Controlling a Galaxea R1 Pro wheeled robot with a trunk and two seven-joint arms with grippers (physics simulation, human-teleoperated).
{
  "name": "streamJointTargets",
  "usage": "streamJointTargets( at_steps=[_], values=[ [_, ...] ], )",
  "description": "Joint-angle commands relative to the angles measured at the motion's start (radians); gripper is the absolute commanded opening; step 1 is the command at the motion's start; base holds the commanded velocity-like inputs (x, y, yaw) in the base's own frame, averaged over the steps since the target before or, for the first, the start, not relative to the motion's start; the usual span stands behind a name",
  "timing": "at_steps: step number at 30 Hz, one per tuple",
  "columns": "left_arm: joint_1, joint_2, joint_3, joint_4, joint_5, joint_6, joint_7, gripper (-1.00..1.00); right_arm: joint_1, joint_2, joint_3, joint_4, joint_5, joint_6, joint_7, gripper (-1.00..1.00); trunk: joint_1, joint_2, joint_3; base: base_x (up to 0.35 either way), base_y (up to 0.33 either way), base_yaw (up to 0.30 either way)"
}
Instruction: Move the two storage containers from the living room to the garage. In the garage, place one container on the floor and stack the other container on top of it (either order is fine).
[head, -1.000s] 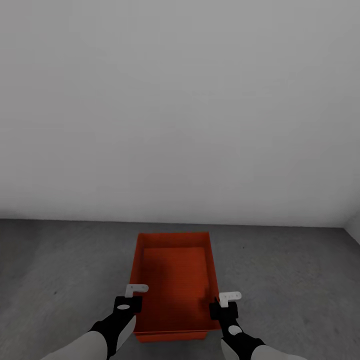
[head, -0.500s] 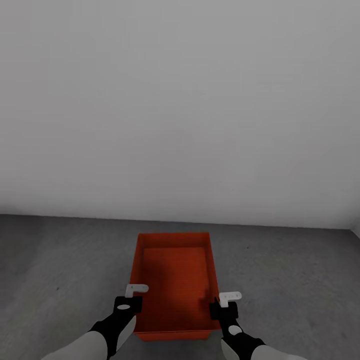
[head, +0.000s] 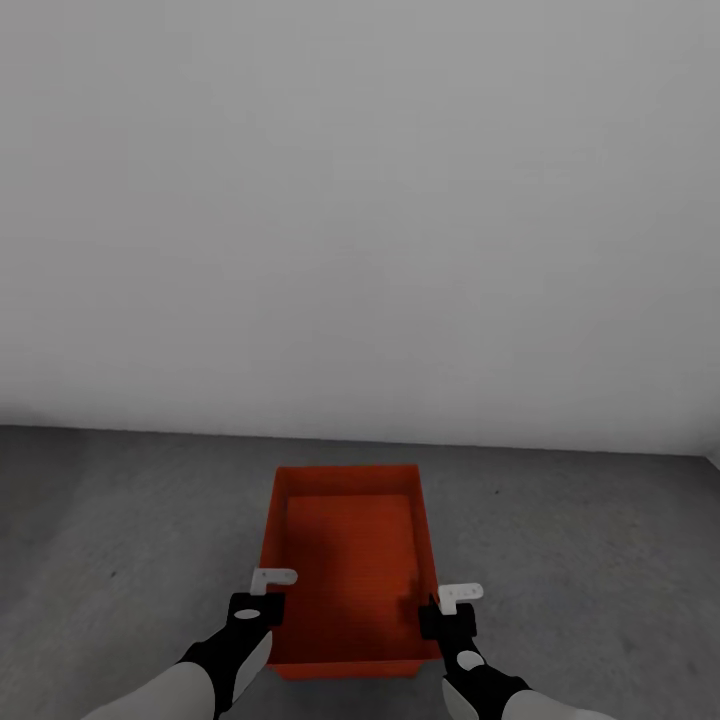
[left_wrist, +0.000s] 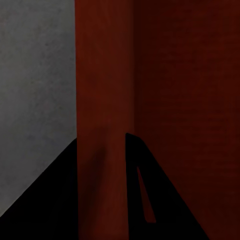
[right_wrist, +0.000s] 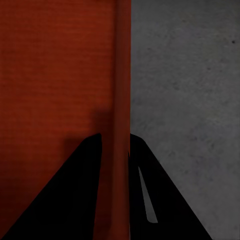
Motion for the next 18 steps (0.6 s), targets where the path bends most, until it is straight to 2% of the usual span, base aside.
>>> streamJointTargets(
  at_steps=[1,8,18],
  values=[
    [-0.001,-0.008,0.026,-0.044,0.065,0.003,0.002,-1.0,0.0,0.0,0.018,0.001,-0.004,-0.001,0.005,-1.0,0.004,-0.008,-0.004,0.0,0.0,0.0],
    [-0.001,-0.008,0.026,-0.044,0.065,0.003,0.002,-1.0,0.0,0.0,0.019,0.001,-0.004,-0.001,0.005,-1.0,0.031,-0.057,-0.026,0.0,0.0,0.0],
    [-0.001,-0.008,0.026,-0.044,0.066,0.003,0.002,-1.0,0.0,0.0,0.019,0.001,-0.004,0.0,0.005,-1.0,0.031,-0.057,-0.026,0.0,0.0,0.0]
  ],
)
